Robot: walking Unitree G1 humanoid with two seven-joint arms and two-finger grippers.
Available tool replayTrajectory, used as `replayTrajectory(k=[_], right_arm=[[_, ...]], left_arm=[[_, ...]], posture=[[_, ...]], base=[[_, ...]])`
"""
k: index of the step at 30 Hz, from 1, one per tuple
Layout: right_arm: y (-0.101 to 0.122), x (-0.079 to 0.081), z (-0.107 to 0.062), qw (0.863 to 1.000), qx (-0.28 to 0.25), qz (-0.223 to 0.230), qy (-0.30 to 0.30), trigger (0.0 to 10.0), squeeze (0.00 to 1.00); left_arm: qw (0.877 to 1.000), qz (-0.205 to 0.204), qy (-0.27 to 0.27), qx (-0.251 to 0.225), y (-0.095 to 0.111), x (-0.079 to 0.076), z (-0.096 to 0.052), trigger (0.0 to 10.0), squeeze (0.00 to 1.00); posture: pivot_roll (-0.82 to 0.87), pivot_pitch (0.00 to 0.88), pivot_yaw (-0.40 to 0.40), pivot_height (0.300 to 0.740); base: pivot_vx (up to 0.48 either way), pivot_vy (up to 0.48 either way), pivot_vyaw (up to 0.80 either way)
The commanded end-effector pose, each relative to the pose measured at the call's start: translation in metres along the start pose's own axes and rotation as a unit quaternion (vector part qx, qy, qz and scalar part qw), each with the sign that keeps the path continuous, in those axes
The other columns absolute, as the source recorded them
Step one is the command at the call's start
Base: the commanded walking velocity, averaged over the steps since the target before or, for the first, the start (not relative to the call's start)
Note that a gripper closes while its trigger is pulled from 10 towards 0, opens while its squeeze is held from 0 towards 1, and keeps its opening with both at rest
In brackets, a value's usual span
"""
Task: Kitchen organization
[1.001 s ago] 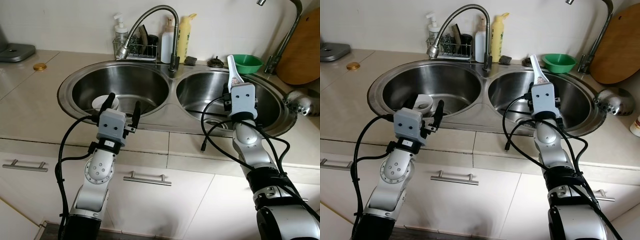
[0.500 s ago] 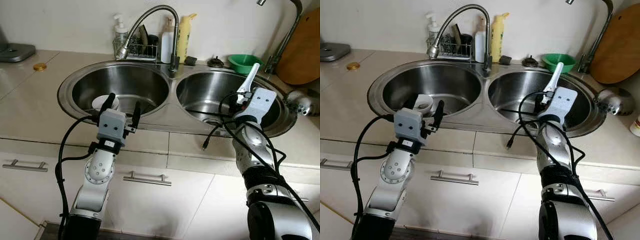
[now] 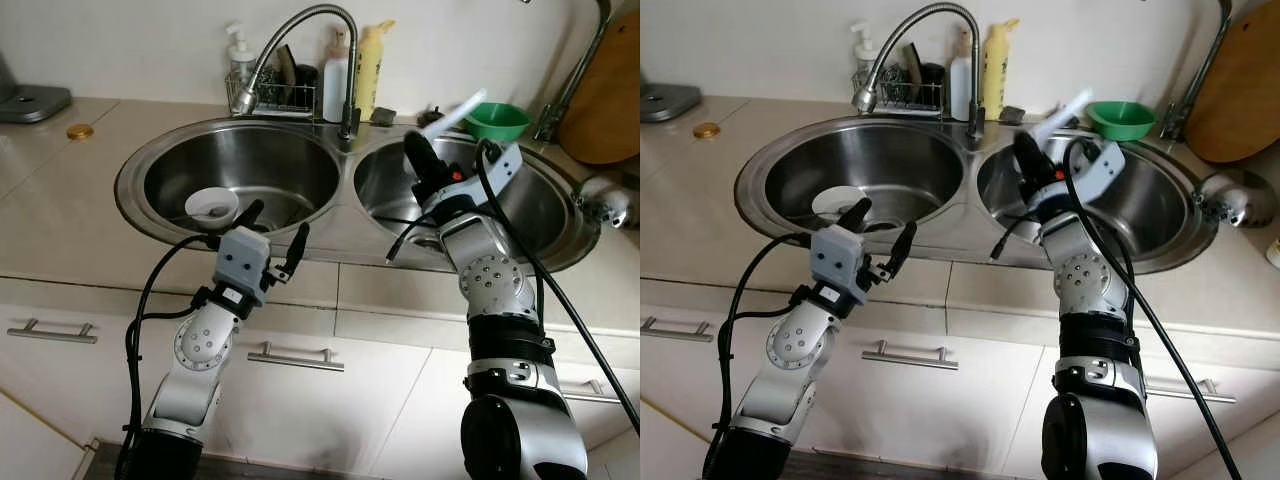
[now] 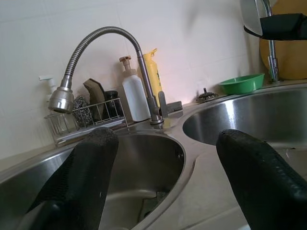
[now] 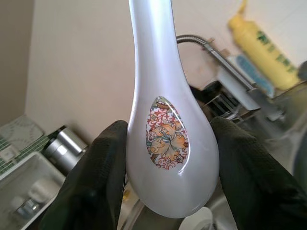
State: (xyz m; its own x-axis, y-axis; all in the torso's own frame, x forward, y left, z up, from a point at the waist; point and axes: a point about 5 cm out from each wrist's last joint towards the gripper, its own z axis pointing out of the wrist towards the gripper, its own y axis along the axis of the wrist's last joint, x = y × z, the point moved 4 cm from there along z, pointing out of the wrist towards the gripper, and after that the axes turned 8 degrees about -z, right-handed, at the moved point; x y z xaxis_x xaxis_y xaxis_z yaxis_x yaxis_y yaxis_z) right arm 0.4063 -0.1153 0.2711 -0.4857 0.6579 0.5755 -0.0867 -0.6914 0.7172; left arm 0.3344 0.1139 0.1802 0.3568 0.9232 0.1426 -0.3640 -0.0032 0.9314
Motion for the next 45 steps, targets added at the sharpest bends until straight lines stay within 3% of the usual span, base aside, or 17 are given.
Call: replayTrajectory(k=[1,8,14,16,18,20,31,40,45], right_arm=[[-0.008,0.003,-0.006,1.0,0.015,0.012,0.017,10.0,0.0],[-0.033,0.024,-0.025,0.993,0.079,0.033,0.086,10.0,0.0],[-0.045,0.032,-0.03,0.99,0.098,0.046,0.09,10.0,0.0],[-0.047,0.044,-0.031,0.988,0.102,0.057,0.105,10.0,0.0],[-0.047,0.047,-0.031,0.987,0.103,0.059,0.11,10.0,0.0],[-0.052,0.064,-0.034,0.98,0.115,0.069,0.146,10.0,0.0],[-0.076,0.094,-0.047,0.963,0.165,0.085,0.197,10.0,0.0],[-0.085,0.096,-0.05,0.961,0.18,0.094,0.189,10.0,0.0],[-0.09,0.09,-0.046,0.963,0.187,0.11,0.159,10.0,0.0]], left_arm=[[1.0,-0.011,-0.003,0.001,0.001,0.002,0.004,10.0,0.0],[0.997,-0.068,0.019,-0.024,0.011,0.018,0.011,10.0,0.0],[0.997,-0.076,-0.019,-0.026,0.012,0.006,0.016,10.0,0.0],[0.994,-0.095,-0.056,-0.018,0.009,-0.007,0.015,10.0,0.0],[0.993,-0.097,-0.064,-0.016,0.009,-0.01,0.015,10.0,0.0],[0.991,-0.105,-0.086,-0.013,0.007,-0.019,0.014,10.0,0.0],[0.989,-0.111,-0.09,-0.035,0.014,-0.017,0.02,10.0,0.0],[0.984,-0.12,-0.125,-0.043,0.019,-0.033,0.025,10.0,0.0],[0.976,-0.13,-0.166,-0.047,0.023,-0.051,0.025,10.0,0.0]], posture=[[0.06,0.0,-0.031,0.74],[0.06,0.0,-0.036,0.74],[0.05,0.0,-0.035,0.74],[0.05,0.0,-0.032,0.74],[0.05,0.0,-0.032,0.74],[0.04,0.0,-0.031,0.74],[0.04,0.0,-0.041,0.74],[0.04,0.0,-0.036,0.74],[0.04,0.0,-0.036,0.74]], base=[[0.0,0.0,0.0],[0.0,0.0,0.0],[0.0,0.0,0.0],[0.0,0.0,0.0],[0.0,0.0,0.0],[0.0,0.0,0.0],[0.0,0.0,0.0],[0.0,0.0,0.0],[0.0,0.0,0.0]])
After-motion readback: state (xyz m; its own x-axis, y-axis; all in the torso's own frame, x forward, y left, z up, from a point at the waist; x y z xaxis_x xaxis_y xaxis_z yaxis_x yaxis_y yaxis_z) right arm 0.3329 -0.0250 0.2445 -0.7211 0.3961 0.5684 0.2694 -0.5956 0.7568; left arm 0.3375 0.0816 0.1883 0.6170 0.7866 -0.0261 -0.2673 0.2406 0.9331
